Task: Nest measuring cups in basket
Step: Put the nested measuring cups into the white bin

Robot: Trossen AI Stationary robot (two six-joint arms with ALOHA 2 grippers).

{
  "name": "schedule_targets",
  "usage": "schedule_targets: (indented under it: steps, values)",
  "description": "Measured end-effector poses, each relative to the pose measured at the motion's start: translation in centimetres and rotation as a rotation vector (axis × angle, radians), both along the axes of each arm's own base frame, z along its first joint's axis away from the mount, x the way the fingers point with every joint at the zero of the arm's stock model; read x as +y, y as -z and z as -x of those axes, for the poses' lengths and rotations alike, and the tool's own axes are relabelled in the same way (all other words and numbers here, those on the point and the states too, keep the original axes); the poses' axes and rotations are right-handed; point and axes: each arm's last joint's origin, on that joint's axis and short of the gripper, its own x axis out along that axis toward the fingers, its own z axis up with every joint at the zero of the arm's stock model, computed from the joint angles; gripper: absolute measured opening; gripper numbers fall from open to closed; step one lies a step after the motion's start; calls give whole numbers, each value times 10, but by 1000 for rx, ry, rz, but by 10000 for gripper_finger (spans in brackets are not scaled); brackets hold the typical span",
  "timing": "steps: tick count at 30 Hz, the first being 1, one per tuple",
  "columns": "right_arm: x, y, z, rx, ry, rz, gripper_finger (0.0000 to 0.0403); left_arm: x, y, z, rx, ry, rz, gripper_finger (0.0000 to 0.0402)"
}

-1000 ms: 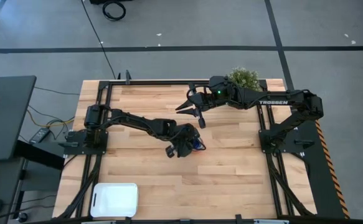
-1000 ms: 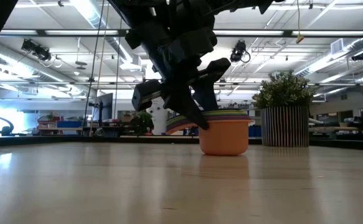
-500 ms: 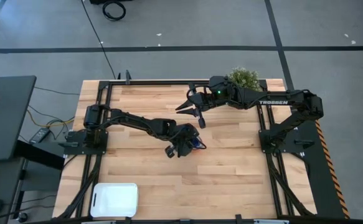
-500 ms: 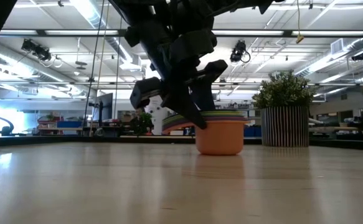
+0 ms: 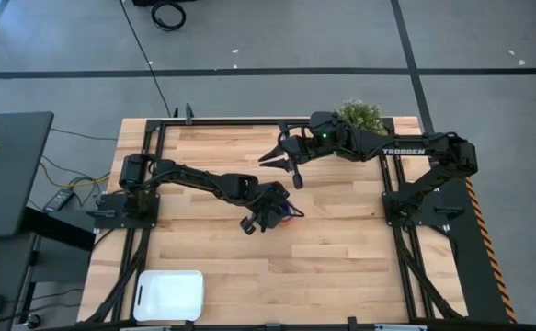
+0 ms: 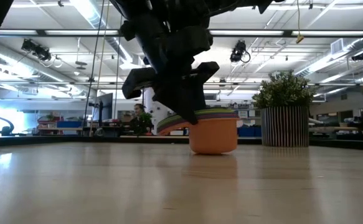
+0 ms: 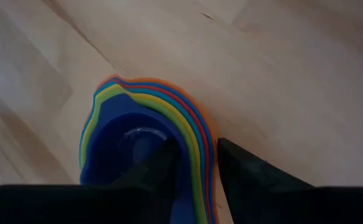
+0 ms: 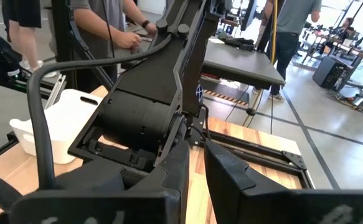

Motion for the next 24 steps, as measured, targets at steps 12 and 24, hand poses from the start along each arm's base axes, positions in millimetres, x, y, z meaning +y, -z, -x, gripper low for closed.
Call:
schedule_targets:
  steps: [12,24]
  values:
    - [0,-2,0,-16,-1,1,57,-4,0,1,24,-106,61,119]
    - [2,-2,0,-10,-47,-64,57,-4,0,1,19,-135,29,55]
